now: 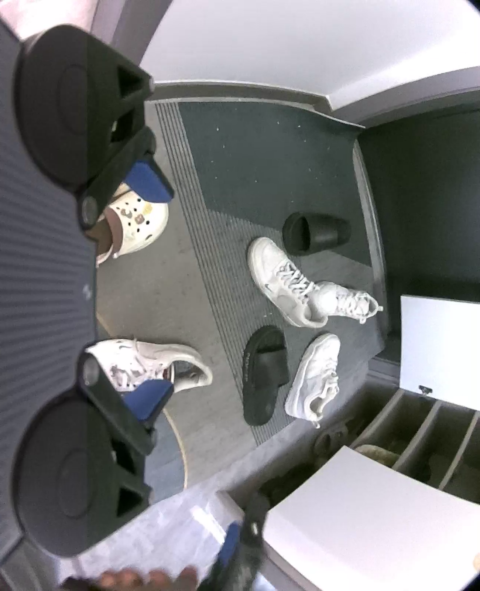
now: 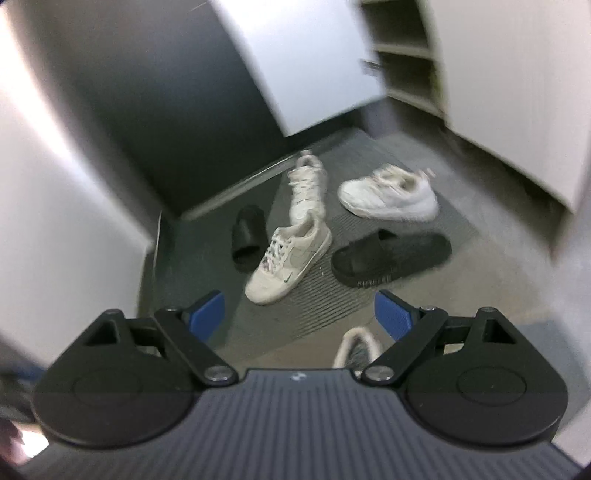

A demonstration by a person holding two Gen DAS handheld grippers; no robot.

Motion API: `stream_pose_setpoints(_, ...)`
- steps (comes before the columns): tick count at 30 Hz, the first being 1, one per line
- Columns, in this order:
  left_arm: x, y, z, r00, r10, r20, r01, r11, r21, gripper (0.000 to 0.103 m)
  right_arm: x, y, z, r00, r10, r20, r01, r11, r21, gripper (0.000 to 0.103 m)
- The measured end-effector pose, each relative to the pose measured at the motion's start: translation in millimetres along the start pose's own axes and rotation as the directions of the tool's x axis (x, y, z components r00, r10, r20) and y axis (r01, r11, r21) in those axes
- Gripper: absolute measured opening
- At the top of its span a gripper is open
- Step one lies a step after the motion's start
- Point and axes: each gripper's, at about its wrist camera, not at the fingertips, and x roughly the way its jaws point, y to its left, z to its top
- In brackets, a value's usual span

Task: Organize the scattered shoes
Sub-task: 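Lower the right gripper onto the white sneaker and grasp its heel, then turn the white sneaker with the right gripper and set it beside the clogs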

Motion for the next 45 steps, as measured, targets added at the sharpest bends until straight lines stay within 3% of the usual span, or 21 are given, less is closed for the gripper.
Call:
stream_pose_setpoints(2, -9, 8, -7, 1.0, -0.007, 0.002, 0.007, 1.0, -0.015, 0.103, 29, 11, -12, 0.997, 0.069, -0.045, -0.079, 0.958, -0.277, 0.09)
stream_pose_setpoints(4, -16, 23, -15, 1.0, -0.023, 0.002, 0.023, 0.998, -0.058, 0.103, 56, 21, -30, 0.99, 0.015, -0.138, -0.089, 0.832, -0.548, 0.09)
stream_pose_setpoints(5, -19, 31, -18, 0.999, -0.032, 0.002, 0.032, 0.996, -0.084, 0.103, 81, 28, -48, 0.971, -0.103, -0.217, -0.093, 0.67, -0.736, 0.09)
stream_pose_setpoints(6, -22, 40, -22, 0.999, -0.037, 0.003, 0.037, 0.993, -0.115, 0.103, 99, 28, -62, 0.941, -0.208, -0.268, -0.115, 0.547, -0.829, 0.09)
stream_pose_setpoints(8, -24, 61, -27, 1.0, -0.006, -0.004, 0.005, 0.981, -0.196, 0.103, 132, 24, -95, 0.869, -0.372, -0.327, -0.246, 0.248, -0.937, 0.09)
stream_pose_setpoints(9, -25, 63, -28, 1.0, -0.005, -0.006, 0.004, 0.979, -0.204, 0.103, 137, 23, -104, 0.87, -0.372, -0.324, -0.286, 0.154, -0.946, 0.09)
stream_pose_setpoints(10, -25, 70, -26, 1.0, -0.004, -0.011, 0.001, 0.973, -0.229, 0.103, 145, 21, -122, 0.875, -0.366, -0.318, -0.349, -0.019, -0.937, 0.09)
stream_pose_setpoints(12, -26, 79, -22, 1.0, 0.009, -0.003, -0.01, 0.969, -0.247, 0.103, 157, 19, -141, 0.875, -0.363, -0.322, -0.392, -0.138, -0.91, 0.09)
stream_pose_setpoints(13, -27, 83, -20, 1.0, 0.019, 0.004, -0.017, 0.969, -0.247, 0.103, 174, 15, -155, 0.862, -0.384, -0.332, -0.424, -0.185, -0.887, 0.09)
stream_pose_setpoints(15, -24, 87, -17, 1.0, 0.028, 0.004, -0.026, 0.968, -0.249, 0.103, 200, 9, -175, 0.836, -0.426, -0.347, -0.469, -0.223, -0.855, 0.089)
stream_pose_setpoints(17, -18, 93, -13, 1.0, 0.028, -0.007, -0.029, 0.966, -0.258, 0.103, 227, -1, -202, 0.807, -0.461, -0.37, -0.536, -0.307, -0.786, 0.089)
stream_pose_setpoints(19, -11, 96, -9, 0.999, 0.027, -0.024, -0.032, 0.964, -0.263, 0.103, 237, -7, -213, 0.812, -0.45, -0.371, -0.549, -0.377, -0.746, 0.089)
stream_pose_setpoints(21, 0, 101, -6, 0.998, 0.042, -0.049, -0.054, 0.96, -0.275, 0.103, 253, -12, -225, 0.834, -0.424, -0.353, -0.535, -0.464, -0.706, 0.089)
stream_pose_setpoints(23, 9, 105, -2, 0.996, 0.043, -0.075, -0.063, 0.955, -0.291, 0.103, 264, -14, -231, 0.832, -0.425, -0.357, -0.545, -0.506, -0.669, 0.086)
stream_pose_setpoints(24, 14, 106, 0, 0.996, 0.037, -0.085, -0.061, 0.953, -0.298, 0.103, 269, -15, -235, 0.819, -0.439, -0.37, -0.567, -0.515, -0.643, 0.078)
stream_pose_setpoints(28, 24, 108, 4, 0.994, 0.004, -0.111, -0.038, 0.951, -0.307, 0.103, 284, -17, -241, 0.764, -0.507, -0.4, -0.636, -0.481, -0.604, 0.075)
stream_pose_setpoints(34, 25, 114, 5, 0.994, -0.024, -0.11, -0.014, 0.942, -0.335, 0.103, 291, -10, -245, 0.728, -0.519, -0.448, -0.668, -0.388, -0.635, 0.063)
stream_pose_setpoints(38, 20, 122, 5, 0.995, -0.032, -0.093, -0.006, 0.926, -0.379, 0.103, 288, 3, -235, 0.657, -0.559, -0.506, -0.723, -0.276, -0.633, 0.047)
stream_pose_setpoints(42, 6, 124, 4, 0.999, 0.005, -0.047, -0.023, 0.92, -0.39, 0.103, 280, 12, -220, 0.579, -0.554, -0.599, -0.752, -0.077, -0.655, 0.038)
stream_pose_setpoints(45, 0, 123, 3, 0.999, 0.021, -0.03, -0.032, 0.92, -0.392, 0.103, 271, 12, -213, 0.537, -0.514, -0.669, -0.755, 0.06, -0.653, 0.033)
